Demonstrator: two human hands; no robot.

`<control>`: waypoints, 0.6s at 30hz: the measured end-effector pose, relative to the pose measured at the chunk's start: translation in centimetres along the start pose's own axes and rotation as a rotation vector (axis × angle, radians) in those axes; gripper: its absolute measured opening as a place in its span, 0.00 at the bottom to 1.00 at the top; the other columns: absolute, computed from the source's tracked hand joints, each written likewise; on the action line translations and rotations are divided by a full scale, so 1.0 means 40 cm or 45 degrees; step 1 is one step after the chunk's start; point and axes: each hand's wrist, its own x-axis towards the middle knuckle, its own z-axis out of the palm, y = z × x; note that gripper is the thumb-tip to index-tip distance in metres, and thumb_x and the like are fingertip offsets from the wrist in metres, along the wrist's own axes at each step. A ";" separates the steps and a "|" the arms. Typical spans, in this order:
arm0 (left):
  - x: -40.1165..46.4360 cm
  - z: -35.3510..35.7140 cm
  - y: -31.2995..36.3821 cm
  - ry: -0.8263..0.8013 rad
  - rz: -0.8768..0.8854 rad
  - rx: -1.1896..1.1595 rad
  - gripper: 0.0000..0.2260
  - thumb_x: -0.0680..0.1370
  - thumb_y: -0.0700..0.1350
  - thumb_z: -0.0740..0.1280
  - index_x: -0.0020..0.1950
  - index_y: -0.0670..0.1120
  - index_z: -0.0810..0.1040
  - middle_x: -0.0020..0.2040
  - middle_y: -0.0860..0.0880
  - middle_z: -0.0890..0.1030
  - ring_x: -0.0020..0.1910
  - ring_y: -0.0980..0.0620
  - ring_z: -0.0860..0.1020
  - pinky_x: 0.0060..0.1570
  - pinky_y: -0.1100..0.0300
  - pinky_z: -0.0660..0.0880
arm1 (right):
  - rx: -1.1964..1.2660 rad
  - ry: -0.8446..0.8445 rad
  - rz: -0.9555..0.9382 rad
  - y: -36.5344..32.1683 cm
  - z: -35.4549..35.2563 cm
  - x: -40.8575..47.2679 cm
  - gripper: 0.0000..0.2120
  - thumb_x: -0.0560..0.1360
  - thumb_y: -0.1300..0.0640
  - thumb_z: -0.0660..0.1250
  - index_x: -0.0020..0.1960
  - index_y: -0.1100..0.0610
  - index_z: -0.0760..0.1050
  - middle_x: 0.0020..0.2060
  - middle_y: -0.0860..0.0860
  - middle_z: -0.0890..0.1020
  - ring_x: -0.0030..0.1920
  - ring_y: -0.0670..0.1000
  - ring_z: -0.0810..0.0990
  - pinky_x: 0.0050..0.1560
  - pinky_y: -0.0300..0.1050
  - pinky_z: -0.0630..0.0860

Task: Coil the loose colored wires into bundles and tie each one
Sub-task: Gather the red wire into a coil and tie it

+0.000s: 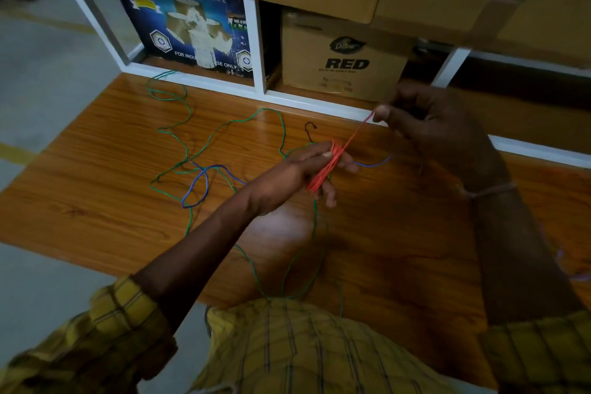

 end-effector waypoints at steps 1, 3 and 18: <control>-0.005 0.003 0.005 -0.031 -0.002 -0.041 0.17 0.89 0.44 0.52 0.70 0.35 0.71 0.69 0.41 0.81 0.36 0.43 0.82 0.42 0.52 0.71 | -0.026 0.062 0.014 0.025 0.014 0.014 0.08 0.80 0.52 0.71 0.48 0.56 0.82 0.35 0.47 0.80 0.37 0.44 0.76 0.38 0.43 0.72; -0.013 0.007 0.011 -0.079 -0.008 -0.133 0.18 0.89 0.44 0.52 0.71 0.33 0.70 0.69 0.38 0.80 0.36 0.43 0.81 0.41 0.51 0.70 | -0.036 0.146 0.074 0.078 0.047 0.033 0.10 0.79 0.50 0.72 0.48 0.57 0.82 0.39 0.53 0.82 0.41 0.48 0.79 0.43 0.48 0.74; 0.036 -0.049 0.045 0.046 0.236 -1.097 0.17 0.90 0.46 0.49 0.66 0.40 0.74 0.82 0.38 0.65 0.61 0.44 0.84 0.48 0.59 0.83 | -0.416 -0.328 0.086 0.149 0.240 -0.102 0.18 0.81 0.43 0.61 0.36 0.51 0.67 0.28 0.54 0.77 0.31 0.53 0.78 0.35 0.56 0.75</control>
